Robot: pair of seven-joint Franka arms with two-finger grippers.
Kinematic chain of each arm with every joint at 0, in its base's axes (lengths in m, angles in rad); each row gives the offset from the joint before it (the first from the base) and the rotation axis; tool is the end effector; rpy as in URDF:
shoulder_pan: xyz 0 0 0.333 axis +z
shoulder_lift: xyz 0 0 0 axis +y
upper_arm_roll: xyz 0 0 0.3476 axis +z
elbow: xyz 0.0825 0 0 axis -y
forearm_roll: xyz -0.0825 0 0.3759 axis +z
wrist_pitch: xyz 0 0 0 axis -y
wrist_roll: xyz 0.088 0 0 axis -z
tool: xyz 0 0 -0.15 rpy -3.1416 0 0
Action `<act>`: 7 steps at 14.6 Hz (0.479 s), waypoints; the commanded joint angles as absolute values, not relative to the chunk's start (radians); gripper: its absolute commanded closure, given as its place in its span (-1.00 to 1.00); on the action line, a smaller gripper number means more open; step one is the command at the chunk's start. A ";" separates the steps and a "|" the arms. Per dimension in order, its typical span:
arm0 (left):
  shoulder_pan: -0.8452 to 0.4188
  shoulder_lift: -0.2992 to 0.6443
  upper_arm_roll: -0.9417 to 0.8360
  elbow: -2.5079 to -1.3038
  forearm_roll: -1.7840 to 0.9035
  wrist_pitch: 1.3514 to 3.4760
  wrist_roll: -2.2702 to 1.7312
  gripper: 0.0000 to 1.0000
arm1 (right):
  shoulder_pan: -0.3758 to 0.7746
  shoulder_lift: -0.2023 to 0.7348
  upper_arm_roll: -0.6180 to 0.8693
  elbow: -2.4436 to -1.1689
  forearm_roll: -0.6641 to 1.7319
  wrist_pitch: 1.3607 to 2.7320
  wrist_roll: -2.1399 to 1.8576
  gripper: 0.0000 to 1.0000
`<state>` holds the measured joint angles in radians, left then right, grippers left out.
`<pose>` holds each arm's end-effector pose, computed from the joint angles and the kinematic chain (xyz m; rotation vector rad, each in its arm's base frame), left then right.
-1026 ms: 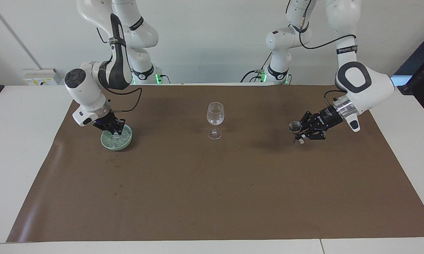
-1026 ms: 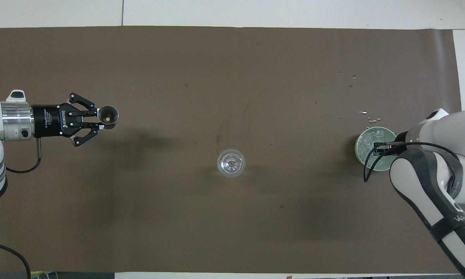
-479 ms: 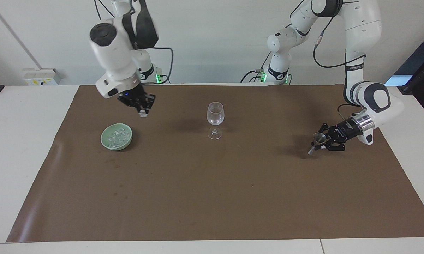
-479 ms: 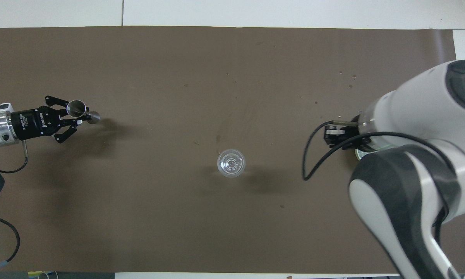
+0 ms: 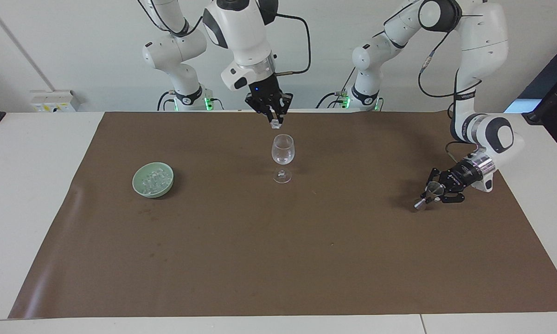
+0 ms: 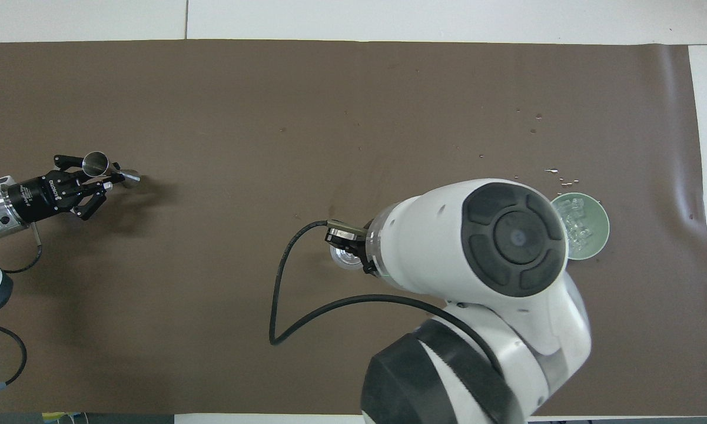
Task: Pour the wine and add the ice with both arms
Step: 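Carry the ice to the glass while the left gripper sets down the jigger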
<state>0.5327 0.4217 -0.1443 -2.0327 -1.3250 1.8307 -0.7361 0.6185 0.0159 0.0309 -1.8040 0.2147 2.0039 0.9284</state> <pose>0.5776 0.1119 0.2730 1.0804 1.6257 -0.8176 0.4549 0.3718 0.5374 -2.8242 0.5014 0.0216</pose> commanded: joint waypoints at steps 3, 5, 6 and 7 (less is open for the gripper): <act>0.554 0.408 -0.147 -2.072 -1.351 1.836 -0.712 1.00 | 0.644 0.032 0.021 -1.879 0.230 2.069 0.946 0.60; 0.558 0.407 -0.146 -2.074 -1.347 1.836 -0.707 1.00 | 0.641 0.032 0.021 -1.879 0.229 2.068 0.946 0.60; 0.560 0.407 -0.146 -2.074 -1.347 1.835 -0.709 -0.74 | 0.640 0.034 0.021 -1.878 0.229 2.069 0.946 0.60; 0.564 0.407 -0.146 -2.074 -1.345 1.833 -0.709 -1.00 | 0.640 0.034 0.021 -1.878 0.224 2.072 0.946 0.59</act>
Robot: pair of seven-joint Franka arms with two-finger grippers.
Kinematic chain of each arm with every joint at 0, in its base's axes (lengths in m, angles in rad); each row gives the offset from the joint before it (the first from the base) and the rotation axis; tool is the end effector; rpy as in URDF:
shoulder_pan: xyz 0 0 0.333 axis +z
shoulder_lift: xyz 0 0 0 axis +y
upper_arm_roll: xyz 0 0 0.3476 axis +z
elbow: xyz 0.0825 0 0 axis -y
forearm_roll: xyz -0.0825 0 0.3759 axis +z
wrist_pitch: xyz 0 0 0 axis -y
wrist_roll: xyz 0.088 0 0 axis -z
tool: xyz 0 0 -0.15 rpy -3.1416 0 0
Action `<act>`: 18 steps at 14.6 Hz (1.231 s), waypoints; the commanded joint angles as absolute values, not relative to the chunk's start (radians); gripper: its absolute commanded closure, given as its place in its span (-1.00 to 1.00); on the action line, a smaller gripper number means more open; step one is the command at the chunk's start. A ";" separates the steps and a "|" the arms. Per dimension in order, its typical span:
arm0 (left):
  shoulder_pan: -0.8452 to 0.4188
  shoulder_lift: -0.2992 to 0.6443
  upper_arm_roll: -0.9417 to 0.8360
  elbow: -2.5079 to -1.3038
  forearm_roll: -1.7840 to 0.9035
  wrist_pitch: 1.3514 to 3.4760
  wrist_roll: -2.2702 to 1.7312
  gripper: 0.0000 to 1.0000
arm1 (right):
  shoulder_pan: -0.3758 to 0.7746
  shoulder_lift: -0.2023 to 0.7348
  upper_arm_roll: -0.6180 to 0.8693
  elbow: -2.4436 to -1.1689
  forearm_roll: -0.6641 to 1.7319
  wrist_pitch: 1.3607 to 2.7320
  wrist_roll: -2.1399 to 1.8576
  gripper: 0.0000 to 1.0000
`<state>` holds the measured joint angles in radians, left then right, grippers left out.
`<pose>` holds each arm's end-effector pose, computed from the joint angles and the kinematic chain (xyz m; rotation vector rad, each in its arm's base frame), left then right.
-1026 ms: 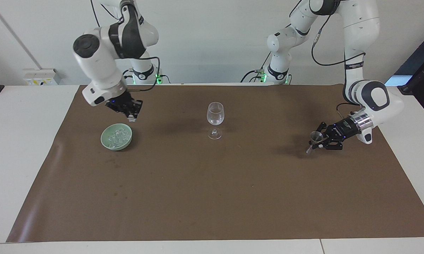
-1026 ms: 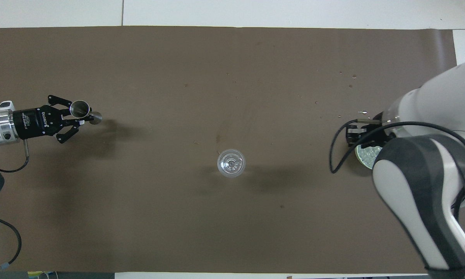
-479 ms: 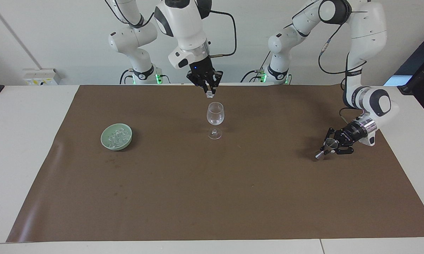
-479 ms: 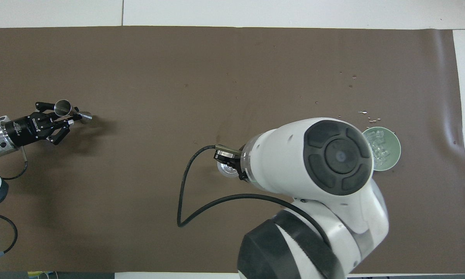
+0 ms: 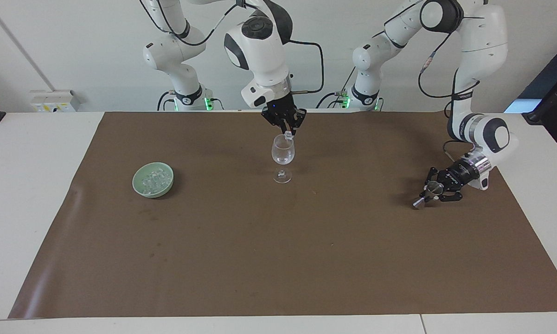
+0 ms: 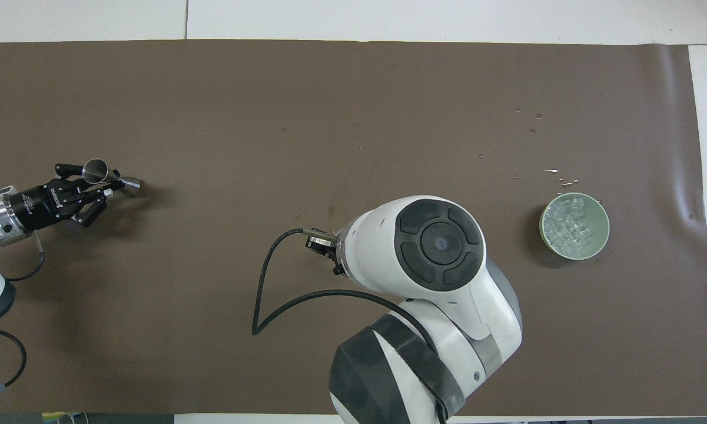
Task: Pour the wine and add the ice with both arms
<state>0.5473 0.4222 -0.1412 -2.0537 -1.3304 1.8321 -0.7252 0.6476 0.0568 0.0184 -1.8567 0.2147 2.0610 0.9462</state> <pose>0.5694 0.1188 0.2654 1.0579 1.6380 -0.8162 0.4549 0.3819 0.4933 -2.8495 0.5298 0.0595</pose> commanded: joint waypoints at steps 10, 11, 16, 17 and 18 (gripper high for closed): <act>0.589 0.354 -0.132 -1.967 -0.970 1.824 -0.655 -1.00 | 0.612 0.031 0.017 -1.859 0.186 2.048 0.939 -0.30; 0.583 0.353 -0.133 -1.924 -0.913 1.815 -0.650 -1.00 | 0.595 0.031 0.017 -1.838 0.151 2.028 0.933 -0.34; 0.419 0.243 -0.140 -1.769 -0.533 1.816 -0.533 -1.00 | 0.410 -0.035 0.012 -1.772 0.092 1.835 0.628 -0.69; 0.404 0.220 -0.141 -1.761 -0.484 1.809 -0.511 -1.00 | 0.349 -0.058 0.012 -1.772 0.092 1.792 0.526 -0.86; 0.391 0.194 -0.155 -1.747 -0.448 1.802 -0.473 -1.00 | 0.289 -0.075 0.011 -1.772 0.092 1.752 0.415 -1.00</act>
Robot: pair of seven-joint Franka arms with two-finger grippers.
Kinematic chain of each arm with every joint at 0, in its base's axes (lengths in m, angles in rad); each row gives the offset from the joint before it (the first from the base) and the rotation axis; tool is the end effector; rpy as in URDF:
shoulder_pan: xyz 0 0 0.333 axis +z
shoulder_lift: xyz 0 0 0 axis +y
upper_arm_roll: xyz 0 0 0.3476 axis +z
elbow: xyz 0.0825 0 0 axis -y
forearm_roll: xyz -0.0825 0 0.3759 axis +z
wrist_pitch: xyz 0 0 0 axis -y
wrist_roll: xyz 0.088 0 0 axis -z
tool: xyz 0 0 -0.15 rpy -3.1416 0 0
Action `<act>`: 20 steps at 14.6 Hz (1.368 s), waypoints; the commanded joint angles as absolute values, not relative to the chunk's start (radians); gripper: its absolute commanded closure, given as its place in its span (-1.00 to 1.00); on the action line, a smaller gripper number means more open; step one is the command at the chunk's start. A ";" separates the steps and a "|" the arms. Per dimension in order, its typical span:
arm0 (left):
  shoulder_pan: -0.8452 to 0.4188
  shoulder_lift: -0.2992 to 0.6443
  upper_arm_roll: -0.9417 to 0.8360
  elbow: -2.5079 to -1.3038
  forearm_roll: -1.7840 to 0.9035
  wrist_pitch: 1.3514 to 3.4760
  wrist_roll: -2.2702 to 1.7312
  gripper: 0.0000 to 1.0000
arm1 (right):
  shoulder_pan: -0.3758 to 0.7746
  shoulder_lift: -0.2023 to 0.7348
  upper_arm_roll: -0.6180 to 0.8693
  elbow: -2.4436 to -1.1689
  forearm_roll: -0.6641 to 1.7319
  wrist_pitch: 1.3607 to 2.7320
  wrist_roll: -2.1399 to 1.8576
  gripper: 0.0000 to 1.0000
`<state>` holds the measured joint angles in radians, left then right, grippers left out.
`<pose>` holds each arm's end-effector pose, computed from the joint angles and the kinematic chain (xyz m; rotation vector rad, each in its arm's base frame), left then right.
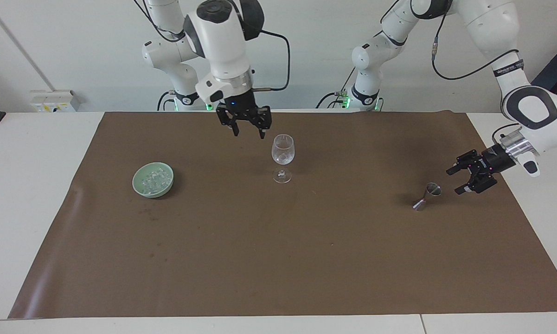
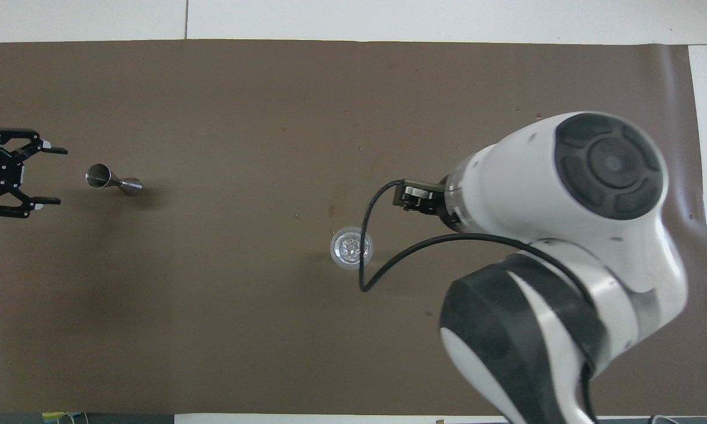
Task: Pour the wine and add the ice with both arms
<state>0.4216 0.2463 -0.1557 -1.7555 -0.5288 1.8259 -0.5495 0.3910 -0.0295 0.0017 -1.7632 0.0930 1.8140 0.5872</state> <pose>0.6015 0.1060 0.4241 2.2959 1.2531 -0.3294 0.5096 0.2236 0.5614 -3.0060 0.3218 -0.0423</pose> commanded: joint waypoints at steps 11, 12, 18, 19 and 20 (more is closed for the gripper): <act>0.132 0.005 -0.167 -1.729 -0.054 1.750 -0.147 -1.00 | -0.081 -0.113 0.008 -1.769 0.060 1.623 -0.052 -1.00; 0.105 0.000 -0.163 -1.714 -0.037 1.749 -0.135 -1.00 | -0.083 -0.117 0.008 -1.761 0.052 1.611 -0.067 -1.00; 0.006 0.060 -0.074 -1.482 -0.005 1.519 -0.028 -1.00 | -0.094 -0.132 0.020 -1.621 -0.026 1.460 -0.098 -1.00; -0.004 0.066 -0.051 -1.459 -0.008 1.490 -0.006 -1.00 | -0.094 -0.138 0.020 -1.635 -0.022 1.468 -0.097 -1.00; -0.020 0.060 -0.029 -1.459 -0.012 1.477 0.009 -1.00 | -0.095 -0.144 0.017 -1.646 -0.018 1.474 -0.097 -1.00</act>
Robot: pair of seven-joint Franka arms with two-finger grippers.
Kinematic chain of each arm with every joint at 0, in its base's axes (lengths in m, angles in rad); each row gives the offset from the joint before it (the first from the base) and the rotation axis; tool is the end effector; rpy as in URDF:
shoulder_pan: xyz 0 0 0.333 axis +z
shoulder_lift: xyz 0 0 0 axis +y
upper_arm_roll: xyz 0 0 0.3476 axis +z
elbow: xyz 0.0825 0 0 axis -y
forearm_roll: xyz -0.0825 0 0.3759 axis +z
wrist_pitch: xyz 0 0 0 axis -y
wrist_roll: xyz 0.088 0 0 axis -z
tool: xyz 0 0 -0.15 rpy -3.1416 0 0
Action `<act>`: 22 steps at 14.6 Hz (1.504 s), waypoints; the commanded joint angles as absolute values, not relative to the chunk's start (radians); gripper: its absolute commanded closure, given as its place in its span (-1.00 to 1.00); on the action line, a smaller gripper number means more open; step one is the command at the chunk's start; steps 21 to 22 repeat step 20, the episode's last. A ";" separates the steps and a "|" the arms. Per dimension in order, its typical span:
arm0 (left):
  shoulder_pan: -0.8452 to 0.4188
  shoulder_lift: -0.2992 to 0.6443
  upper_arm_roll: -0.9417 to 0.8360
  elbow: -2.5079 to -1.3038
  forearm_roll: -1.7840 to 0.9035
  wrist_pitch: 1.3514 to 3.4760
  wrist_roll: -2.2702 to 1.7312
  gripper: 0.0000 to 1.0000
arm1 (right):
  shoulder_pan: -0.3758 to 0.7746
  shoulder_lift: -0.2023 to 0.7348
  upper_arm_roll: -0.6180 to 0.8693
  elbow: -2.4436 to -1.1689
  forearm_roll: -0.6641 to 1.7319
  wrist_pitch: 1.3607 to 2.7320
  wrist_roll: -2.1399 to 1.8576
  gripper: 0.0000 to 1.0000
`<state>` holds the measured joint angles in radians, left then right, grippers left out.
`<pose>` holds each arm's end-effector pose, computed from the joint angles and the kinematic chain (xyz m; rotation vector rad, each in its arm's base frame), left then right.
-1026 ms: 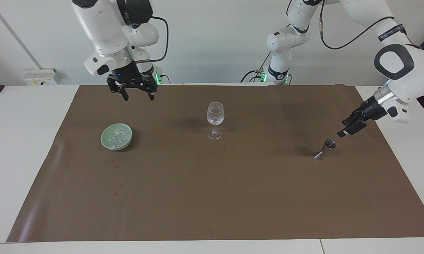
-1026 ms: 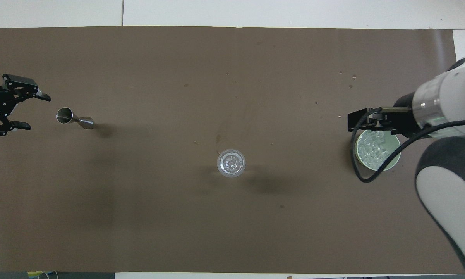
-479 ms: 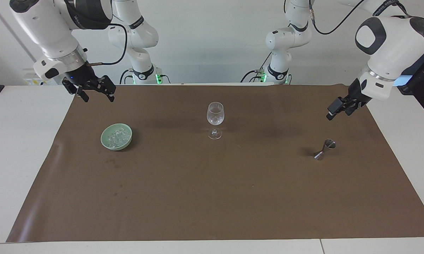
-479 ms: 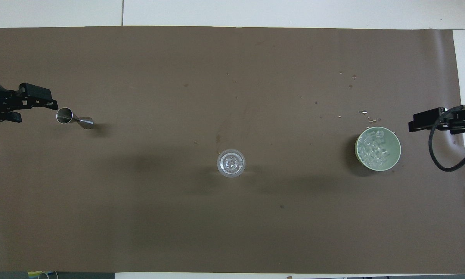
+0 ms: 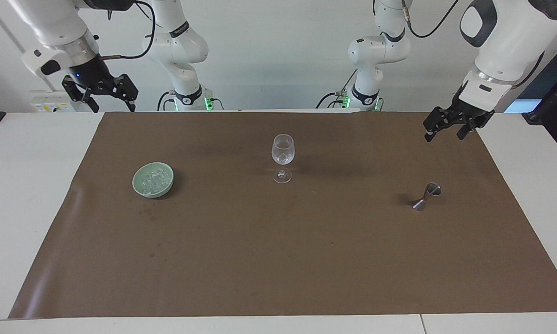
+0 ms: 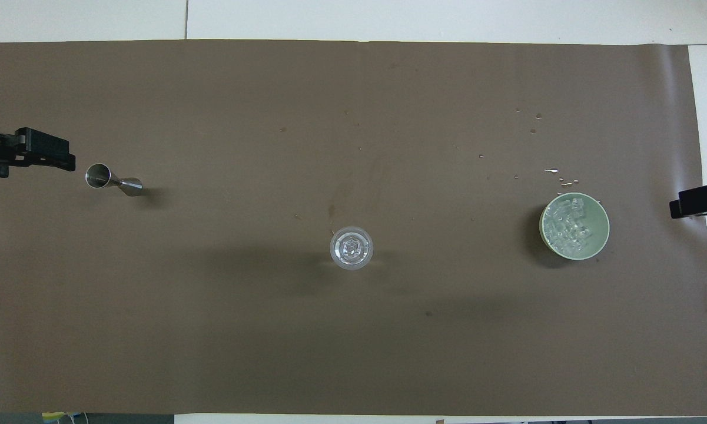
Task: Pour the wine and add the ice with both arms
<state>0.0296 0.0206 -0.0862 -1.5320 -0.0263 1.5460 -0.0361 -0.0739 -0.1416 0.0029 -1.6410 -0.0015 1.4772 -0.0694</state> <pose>0.5499 -0.0346 0.6177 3.1137 -0.0328 -0.0122 0.4851 -0.0346 0.6460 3.1410 -0.0028 -0.0350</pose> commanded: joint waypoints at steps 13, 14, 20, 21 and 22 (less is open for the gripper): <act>-0.029 0.006 -0.021 -1.536 -0.014 1.431 0.051 -1.00 | -0.110 -0.147 0.014 -1.655 -0.032 1.483 -0.123 -1.00; -0.029 0.006 -0.021 -1.536 -0.014 1.439 0.051 -1.00 | -0.110 -0.147 0.015 -1.655 -0.031 1.482 -0.123 -1.00; -0.020 0.006 -0.020 -1.537 -0.014 1.433 0.041 -1.00 | -0.112 -0.147 0.020 -1.655 -0.031 1.483 -0.121 -1.00; -0.020 0.006 -0.020 -1.537 -0.014 1.433 0.041 -1.00 | -0.112 -0.147 0.020 -1.655 -0.031 1.483 -0.121 -1.00; -0.020 0.006 -0.020 -1.537 -0.014 1.433 0.041 -1.00 | -0.112 -0.147 0.020 -1.655 -0.031 1.483 -0.121 -1.00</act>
